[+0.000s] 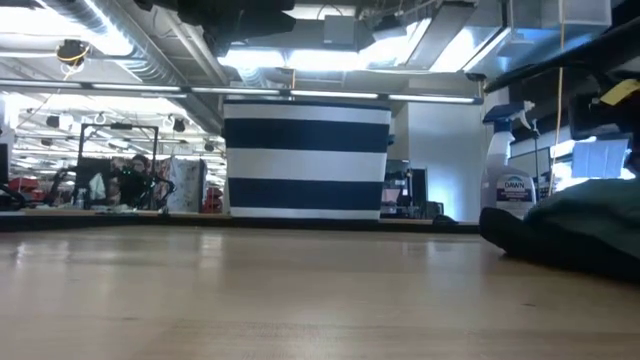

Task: Fold Laundry from Bin
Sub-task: Stack the folded green polo shirt on top of the folded black shirt, then fold the gray shirt

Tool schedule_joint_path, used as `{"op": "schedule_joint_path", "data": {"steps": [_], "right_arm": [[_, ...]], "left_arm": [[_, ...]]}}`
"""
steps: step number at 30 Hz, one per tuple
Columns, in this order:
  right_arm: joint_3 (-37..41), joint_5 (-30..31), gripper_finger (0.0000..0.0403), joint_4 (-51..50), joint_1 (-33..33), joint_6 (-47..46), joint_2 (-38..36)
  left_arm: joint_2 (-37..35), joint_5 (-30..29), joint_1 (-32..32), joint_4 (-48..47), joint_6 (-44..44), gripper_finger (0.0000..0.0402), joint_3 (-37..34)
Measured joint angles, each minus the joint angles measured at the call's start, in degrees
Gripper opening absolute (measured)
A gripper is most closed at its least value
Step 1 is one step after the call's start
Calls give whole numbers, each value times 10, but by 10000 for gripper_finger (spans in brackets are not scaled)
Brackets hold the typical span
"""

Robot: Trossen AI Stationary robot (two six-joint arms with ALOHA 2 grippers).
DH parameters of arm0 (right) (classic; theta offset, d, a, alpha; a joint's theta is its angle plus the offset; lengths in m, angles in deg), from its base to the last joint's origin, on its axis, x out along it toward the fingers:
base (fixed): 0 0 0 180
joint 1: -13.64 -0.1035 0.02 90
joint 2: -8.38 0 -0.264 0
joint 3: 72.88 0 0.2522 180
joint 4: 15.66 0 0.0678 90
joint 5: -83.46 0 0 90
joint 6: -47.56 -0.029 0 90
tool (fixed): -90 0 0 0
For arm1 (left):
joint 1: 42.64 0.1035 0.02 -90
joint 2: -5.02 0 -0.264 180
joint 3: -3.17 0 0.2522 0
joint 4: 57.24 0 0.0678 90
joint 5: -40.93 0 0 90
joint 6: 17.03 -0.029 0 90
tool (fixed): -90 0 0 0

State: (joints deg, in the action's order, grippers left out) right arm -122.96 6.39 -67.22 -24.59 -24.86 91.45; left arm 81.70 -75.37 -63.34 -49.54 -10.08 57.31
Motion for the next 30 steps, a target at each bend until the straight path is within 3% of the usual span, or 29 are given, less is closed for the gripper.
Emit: {"op": "schedule_joint_path", "data": {"steps": [8, 12, 18, 21, 23, 25, 30], "right_arm": [[-97, 85, 2, -139, -3, 10, -100], [-148, 127, 2, -150, -4, 34, -130], [-190, 345, 2, -110, 2, 141, -141], [-194, 414, 2, -51, 11, 232, -146], [-194, 405, 2, 9, 37, 316, -149], [-194, 361, 1, 69, 70, 406, -150], [-194, 182, 1, 207, 184, 598, -144]], "left_arm": [[0, -5, 1, 2, 0, 145, 0], [0, 1, 1, 2, 0, 145, 0], [-24, 14, 28, 10, -40, 144, 0], [-46, 111, 76, 26, -44, 135, 0], [-53, 217, 123, 29, -43, 123, 0], [-54, 278, 167, 30, -40, 110, 0], [-54, 285, 242, 28, -62, 77, 0]]}}
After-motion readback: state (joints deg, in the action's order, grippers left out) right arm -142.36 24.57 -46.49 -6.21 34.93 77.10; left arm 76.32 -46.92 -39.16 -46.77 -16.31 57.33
